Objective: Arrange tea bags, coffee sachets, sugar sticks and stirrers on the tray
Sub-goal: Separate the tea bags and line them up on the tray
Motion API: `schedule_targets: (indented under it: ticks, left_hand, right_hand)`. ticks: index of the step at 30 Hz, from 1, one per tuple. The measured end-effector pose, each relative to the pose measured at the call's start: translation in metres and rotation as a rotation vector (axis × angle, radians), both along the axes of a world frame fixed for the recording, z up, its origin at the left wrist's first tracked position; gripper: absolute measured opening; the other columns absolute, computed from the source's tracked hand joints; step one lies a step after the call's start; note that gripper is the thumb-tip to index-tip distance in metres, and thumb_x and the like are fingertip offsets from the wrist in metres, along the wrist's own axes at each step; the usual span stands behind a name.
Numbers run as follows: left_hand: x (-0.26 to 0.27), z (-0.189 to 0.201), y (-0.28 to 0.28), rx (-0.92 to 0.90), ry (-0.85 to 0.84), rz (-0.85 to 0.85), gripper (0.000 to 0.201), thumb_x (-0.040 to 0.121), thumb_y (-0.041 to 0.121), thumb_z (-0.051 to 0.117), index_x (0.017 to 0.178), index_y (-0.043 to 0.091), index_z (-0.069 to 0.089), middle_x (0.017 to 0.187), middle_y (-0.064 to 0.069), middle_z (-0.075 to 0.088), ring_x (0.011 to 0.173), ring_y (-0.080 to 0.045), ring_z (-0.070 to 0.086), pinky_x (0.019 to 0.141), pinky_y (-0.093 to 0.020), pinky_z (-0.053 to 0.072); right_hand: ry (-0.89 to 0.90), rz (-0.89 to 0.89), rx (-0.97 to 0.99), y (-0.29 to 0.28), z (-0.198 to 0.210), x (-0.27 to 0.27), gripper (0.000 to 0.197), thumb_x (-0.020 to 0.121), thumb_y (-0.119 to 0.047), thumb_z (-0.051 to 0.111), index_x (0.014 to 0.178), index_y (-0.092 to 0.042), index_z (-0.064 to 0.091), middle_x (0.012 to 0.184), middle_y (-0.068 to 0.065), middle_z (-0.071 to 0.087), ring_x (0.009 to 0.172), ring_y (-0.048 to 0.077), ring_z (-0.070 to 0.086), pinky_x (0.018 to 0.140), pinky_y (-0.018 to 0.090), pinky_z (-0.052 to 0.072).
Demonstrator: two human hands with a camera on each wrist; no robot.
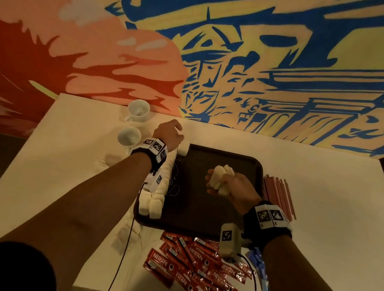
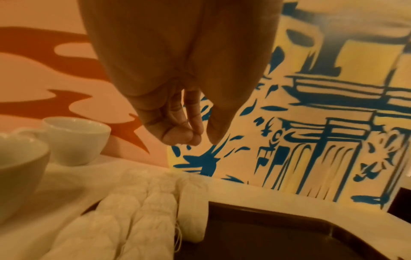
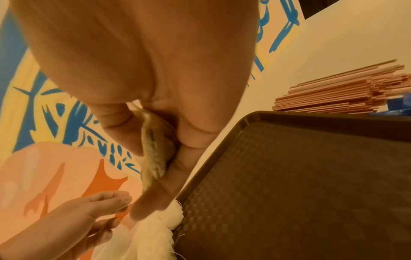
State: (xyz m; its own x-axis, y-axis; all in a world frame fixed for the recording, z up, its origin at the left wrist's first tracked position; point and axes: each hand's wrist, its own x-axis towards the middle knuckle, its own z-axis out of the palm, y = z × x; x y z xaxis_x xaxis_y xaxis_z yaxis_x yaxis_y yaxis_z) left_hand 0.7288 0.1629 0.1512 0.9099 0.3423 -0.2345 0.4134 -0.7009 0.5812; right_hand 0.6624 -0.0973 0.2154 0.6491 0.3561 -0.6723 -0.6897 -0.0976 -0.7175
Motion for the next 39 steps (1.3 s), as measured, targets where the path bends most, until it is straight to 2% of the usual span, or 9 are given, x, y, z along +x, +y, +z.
schedule_targets:
  ticks: [4,7,13,17,24,30,33,35,39]
  left_hand:
    - [-0.034,0.037,-0.012,-0.138,-0.153,0.007,0.021,0.089,0.028,0.07,0.107,0.021,0.065,0.096,0.003,0.068,0.096,-0.02,0.063,0.089,-0.035,0.049]
    - [-0.067,0.066,-0.028,-0.293,-0.259,0.045,0.013,0.09,0.028,0.071,0.101,0.025,0.066,0.093,0.006,0.067,0.085,-0.017,0.065,0.079,-0.031,0.049]
    - [-0.14,0.111,-0.085,-0.456,-0.238,-0.031,0.013,0.094,0.029,0.067,0.106,0.024,0.07,0.104,0.003,0.069,0.069,-0.009,0.067,0.059,-0.017,0.047]
    - [-0.176,0.132,-0.118,-0.571,-0.242,-0.093,0.018,0.098,0.029,0.062,0.113,0.023,0.07,0.105,0.007,0.071,0.075,-0.008,0.064,0.059,-0.025,0.051]
    - [-0.22,0.152,-0.152,-0.617,-0.313,-0.08,0.019,0.098,0.023,0.063,0.113,0.014,0.071,0.08,0.009,0.065,0.065,-0.004,0.057,0.058,-0.025,0.049]
    - [-0.246,0.16,-0.165,-0.582,-0.395,-0.015,0.015,0.094,0.024,0.068,0.105,0.015,0.073,0.057,0.012,0.053,0.052,-0.009,0.048,0.06,-0.025,0.044]
    - [-0.258,0.169,-0.173,-0.659,-0.361,-0.089,0.015,0.096,0.016,0.066,0.107,0.006,0.07,0.067,0.0,0.066,0.06,-0.014,0.059,0.061,-0.023,0.048]
    - [-0.266,0.173,-0.176,-0.721,-0.316,-0.154,0.015,0.097,0.009,0.062,0.107,0.001,0.069,0.08,-0.006,0.072,0.072,-0.018,0.065,0.067,-0.026,0.054]
    - [-0.278,0.181,-0.175,-0.79,-0.273,-0.182,0.025,0.099,0.022,0.061,0.107,0.001,0.072,0.094,-0.017,0.073,0.086,-0.027,0.068,0.079,-0.035,0.057]
  right_hand:
    - [0.0,-0.04,0.088,-0.005,0.011,-0.007,0.029,0.103,-0.002,0.045,0.127,0.002,0.06,0.126,0.022,0.064,0.11,0.031,0.065,0.079,0.035,0.061]
    - [-0.057,-0.01,0.154,-0.012,0.025,-0.018,0.026,0.102,-0.004,0.051,0.125,0.002,0.061,0.122,0.019,0.068,0.108,0.03,0.067,0.087,0.036,0.06]
    - [-0.123,0.02,0.287,-0.031,0.048,-0.047,0.026,0.1,-0.007,0.056,0.123,0.004,0.063,0.119,0.02,0.071,0.109,0.03,0.07,0.083,0.033,0.062]
    - [-0.158,0.05,0.25,-0.042,0.065,-0.064,0.024,0.097,-0.009,0.063,0.117,0.004,0.066,0.11,0.021,0.074,0.1,0.032,0.073,0.08,0.035,0.063]
    - [-0.234,0.148,0.242,-0.067,0.088,-0.091,0.023,0.096,-0.014,0.065,0.115,-0.001,0.068,0.106,0.021,0.075,0.091,0.032,0.074,0.069,0.029,0.062]
    - [-0.214,0.196,0.218,-0.083,0.092,-0.112,0.041,0.102,-0.044,0.051,0.116,-0.011,0.069,0.107,0.019,0.075,0.086,0.024,0.071,0.066,0.028,0.058]
    - [-0.168,0.261,0.208,-0.087,0.091,-0.119,0.06,0.1,-0.061,0.04,0.113,-0.01,0.07,0.104,0.018,0.075,0.08,0.02,0.069,0.063,0.028,0.055]
    - [-0.142,0.278,0.219,-0.088,0.089,-0.122,0.064,0.097,-0.064,0.045,0.11,-0.007,0.07,0.095,0.014,0.073,0.075,0.018,0.067,0.06,0.027,0.053]
    - [-0.158,0.31,0.234,-0.096,0.087,-0.126,0.037,0.095,-0.042,0.065,0.105,-0.007,0.074,0.096,0.014,0.072,0.075,0.016,0.065,0.059,0.024,0.051]
